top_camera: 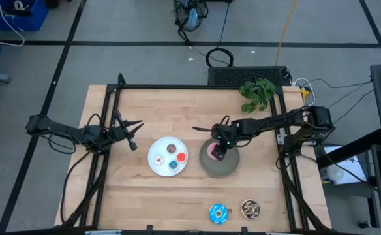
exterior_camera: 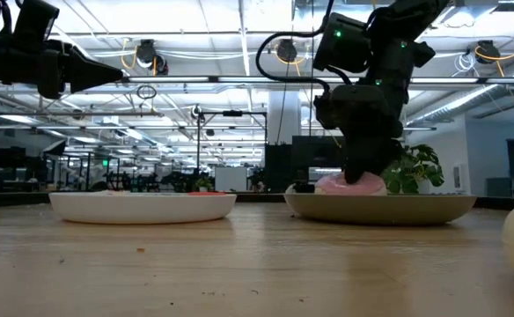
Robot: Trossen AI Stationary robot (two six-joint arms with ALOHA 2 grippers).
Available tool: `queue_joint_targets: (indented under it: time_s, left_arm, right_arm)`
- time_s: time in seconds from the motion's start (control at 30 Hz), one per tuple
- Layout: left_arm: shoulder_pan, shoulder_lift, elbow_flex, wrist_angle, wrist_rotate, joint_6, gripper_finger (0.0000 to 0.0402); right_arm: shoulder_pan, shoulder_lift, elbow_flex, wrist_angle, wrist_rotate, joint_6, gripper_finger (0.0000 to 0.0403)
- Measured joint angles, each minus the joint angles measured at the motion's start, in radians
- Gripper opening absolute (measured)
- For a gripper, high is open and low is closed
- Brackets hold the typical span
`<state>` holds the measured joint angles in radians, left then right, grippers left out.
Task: Pick & Place donuts
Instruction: Put the big pink doughnut on the gray plate, then put the big black doughnut on the gray plate
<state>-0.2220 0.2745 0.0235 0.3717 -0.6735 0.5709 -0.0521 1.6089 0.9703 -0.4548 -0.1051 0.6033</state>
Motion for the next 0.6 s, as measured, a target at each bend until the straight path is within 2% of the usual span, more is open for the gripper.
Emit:
queue_joint_targets:
  time_s: [0.17,0.4,0.6]
  left_arm:
    - [0.000,0.000,0.000,-0.001,0.000,-0.002,0.0056]
    - [0.000,0.000,0.000,0.000,0.000,0.000,0.0056]
    - [0.000,0.000,0.000,0.000,0.001,0.000,0.0056]
  right_arm:
    - [-0.003,-0.002,0.000,-0.019,0.002,-0.003,0.0208]
    - [-0.032,-0.004,0.000,-0.057,-0.004,-0.039,0.0210]
    - [-0.047,-0.085,0.002,-0.076,-0.024,-0.042,0.0210]
